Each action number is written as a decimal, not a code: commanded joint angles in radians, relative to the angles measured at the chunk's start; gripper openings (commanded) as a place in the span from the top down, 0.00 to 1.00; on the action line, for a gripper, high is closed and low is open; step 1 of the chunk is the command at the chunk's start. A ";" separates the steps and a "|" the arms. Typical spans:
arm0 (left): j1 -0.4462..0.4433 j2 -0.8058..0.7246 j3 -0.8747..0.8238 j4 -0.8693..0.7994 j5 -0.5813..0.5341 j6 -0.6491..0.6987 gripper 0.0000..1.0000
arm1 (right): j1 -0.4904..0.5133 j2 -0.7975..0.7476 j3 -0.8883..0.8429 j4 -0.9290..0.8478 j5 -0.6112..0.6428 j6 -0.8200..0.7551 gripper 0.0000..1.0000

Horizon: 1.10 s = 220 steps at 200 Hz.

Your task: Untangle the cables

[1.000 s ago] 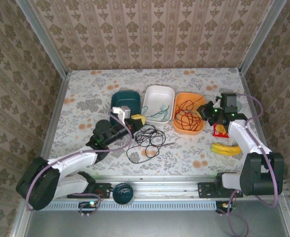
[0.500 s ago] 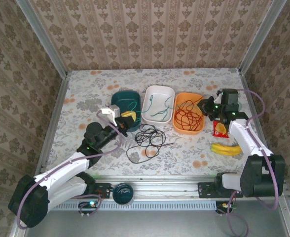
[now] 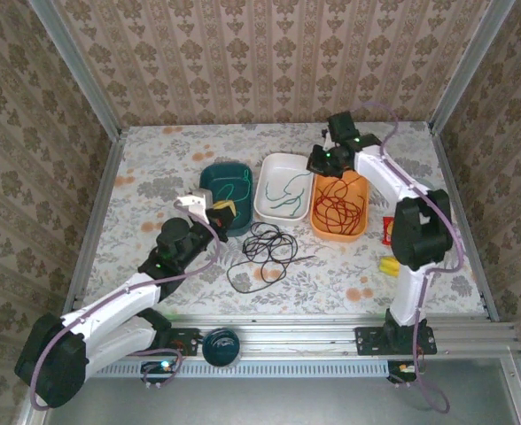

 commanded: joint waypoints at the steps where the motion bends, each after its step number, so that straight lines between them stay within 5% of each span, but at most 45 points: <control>1: -0.013 0.014 0.053 -0.007 0.004 0.031 1.00 | 0.010 0.038 0.093 -0.160 0.085 -0.102 0.64; 15: -0.018 0.035 0.064 0.001 0.021 0.030 1.00 | 0.010 0.016 0.084 -0.116 0.069 -0.084 0.55; 43: -0.025 0.082 0.077 0.029 0.028 0.015 1.00 | 0.010 -0.116 -0.062 0.048 -0.013 -0.051 0.53; 103: -0.077 0.196 0.125 0.073 0.044 0.031 1.00 | 0.039 -0.353 -0.464 0.522 -0.394 0.146 0.51; 189: -0.132 0.230 0.128 0.127 0.032 0.041 1.00 | 0.151 -0.285 -0.441 0.485 -0.397 0.132 0.54; 220: -0.139 0.243 0.134 0.125 0.006 0.049 1.00 | 0.151 -0.330 -0.496 0.464 -0.308 0.120 0.53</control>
